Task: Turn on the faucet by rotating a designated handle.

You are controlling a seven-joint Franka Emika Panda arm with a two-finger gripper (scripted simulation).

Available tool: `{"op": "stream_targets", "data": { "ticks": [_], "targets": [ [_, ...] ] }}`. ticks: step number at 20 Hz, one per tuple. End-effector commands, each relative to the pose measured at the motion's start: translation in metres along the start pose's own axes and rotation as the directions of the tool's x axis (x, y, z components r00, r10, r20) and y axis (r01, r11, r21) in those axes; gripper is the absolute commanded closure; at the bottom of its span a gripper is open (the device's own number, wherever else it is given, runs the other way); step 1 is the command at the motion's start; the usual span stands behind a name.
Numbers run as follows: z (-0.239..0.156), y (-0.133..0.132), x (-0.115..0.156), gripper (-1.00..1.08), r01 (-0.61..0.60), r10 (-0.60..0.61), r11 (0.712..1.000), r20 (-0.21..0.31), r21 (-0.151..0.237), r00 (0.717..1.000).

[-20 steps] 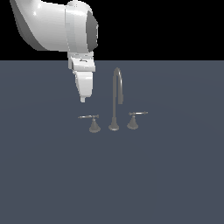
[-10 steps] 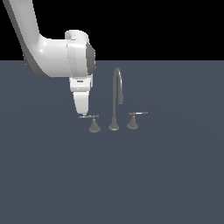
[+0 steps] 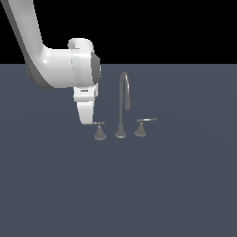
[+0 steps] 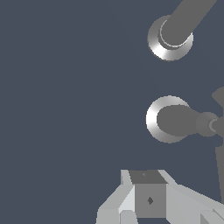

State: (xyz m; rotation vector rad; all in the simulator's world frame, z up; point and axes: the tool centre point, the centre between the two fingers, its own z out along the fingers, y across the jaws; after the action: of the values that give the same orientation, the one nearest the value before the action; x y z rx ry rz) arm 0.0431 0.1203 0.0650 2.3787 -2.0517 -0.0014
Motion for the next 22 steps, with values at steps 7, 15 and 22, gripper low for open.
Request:
{"op": "stream_targets", "data": {
  "ticks": [7, 15, 22],
  "targets": [
    [0.0, 0.02, -0.009, 1.08, -0.001, 0.001, 1.0, 0.0, 0.0, 1.0],
    [-0.004, 0.029, -0.012, 1.08, -0.004, 0.004, 1.0, -0.002, 0.017, 1.0],
    [-0.002, 0.053, -0.007, 1.08, -0.002, 0.003, 1.0, -0.001, 0.009, 1.0]
  ]
}}
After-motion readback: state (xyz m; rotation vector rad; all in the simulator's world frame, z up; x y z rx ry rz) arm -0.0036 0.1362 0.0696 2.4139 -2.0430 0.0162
